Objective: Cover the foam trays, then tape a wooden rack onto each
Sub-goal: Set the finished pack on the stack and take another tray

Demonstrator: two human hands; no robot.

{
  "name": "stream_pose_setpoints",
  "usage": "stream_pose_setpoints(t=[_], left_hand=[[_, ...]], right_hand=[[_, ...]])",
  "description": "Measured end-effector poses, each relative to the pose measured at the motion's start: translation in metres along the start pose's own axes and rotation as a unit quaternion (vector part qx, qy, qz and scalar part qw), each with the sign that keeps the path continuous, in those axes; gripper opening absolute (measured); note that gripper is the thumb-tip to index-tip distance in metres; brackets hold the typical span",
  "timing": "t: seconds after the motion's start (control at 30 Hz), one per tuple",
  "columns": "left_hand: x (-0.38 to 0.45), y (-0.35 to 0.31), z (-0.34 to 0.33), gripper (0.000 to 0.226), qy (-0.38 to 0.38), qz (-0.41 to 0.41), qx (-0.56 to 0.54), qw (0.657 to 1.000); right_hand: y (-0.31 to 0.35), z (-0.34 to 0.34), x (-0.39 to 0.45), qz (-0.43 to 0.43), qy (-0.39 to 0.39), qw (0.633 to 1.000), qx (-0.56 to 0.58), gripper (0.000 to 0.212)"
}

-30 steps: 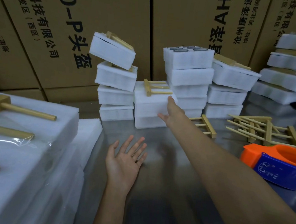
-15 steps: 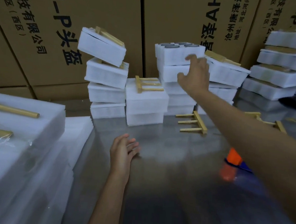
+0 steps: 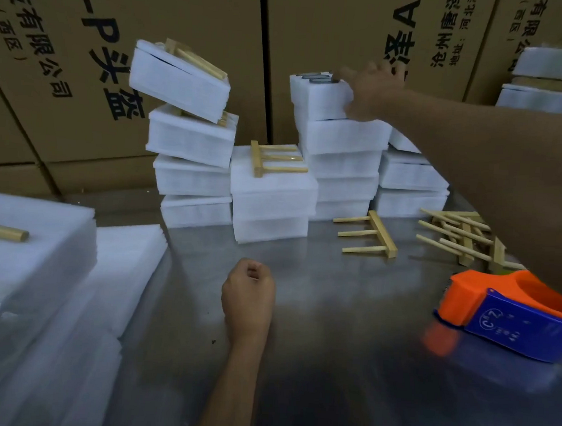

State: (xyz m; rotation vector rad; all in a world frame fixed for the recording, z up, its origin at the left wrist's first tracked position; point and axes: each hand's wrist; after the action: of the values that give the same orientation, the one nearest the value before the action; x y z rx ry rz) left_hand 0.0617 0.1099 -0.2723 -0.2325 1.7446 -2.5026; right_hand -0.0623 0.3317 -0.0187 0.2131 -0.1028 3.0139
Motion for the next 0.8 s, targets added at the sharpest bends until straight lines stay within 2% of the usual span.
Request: stream_pose_setpoints(t=[0.1, 0.2, 0.3, 0.43, 0.57, 0.8], left_hand=[[-0.002, -0.003, -0.002, 0.015, 0.000, 0.005, 0.021, 1.000], [0.000, -0.004, -0.001, 0.017, 0.003, 0.006, 0.012, 1.000], [-0.001, -0.005, 0.001, 0.019, 0.009, 0.010, -0.049, 0.999], [0.000, -0.004, 0.006, 0.023, 0.043, 0.010, -0.126, 0.991], [-0.002, -0.007, 0.020, 0.013, 0.100, 0.002, -0.191, 0.977], [-0.021, -0.015, 0.034, 0.018, 0.093, 0.022, -0.290, 0.952]], right_hand=[[0.002, -0.008, -0.013, 0.018, -0.084, 0.996, -0.014, 0.055], [0.004, -0.015, -0.045, 0.025, -0.157, 0.987, 0.000, 0.050], [0.002, -0.016, -0.090, 0.044, -0.224, 0.973, 0.013, 0.048], [0.006, -0.019, -0.167, 0.085, -0.267, 0.959, 0.035, 0.045], [0.021, -0.049, -0.248, 0.125, -0.232, 0.961, 0.079, 0.039], [0.040, -0.126, -0.333, 0.205, -0.061, 0.974, 0.075, 0.039]])
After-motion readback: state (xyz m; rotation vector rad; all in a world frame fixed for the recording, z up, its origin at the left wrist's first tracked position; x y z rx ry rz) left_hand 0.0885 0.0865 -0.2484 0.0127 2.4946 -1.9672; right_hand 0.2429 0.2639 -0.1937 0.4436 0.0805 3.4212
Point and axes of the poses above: each hand's wrist, its own x-axis towards the middle knuckle, its own z-axis out of the back of the hand, y = z × x, and after that the axes turned 14 degrees about y, right-handed
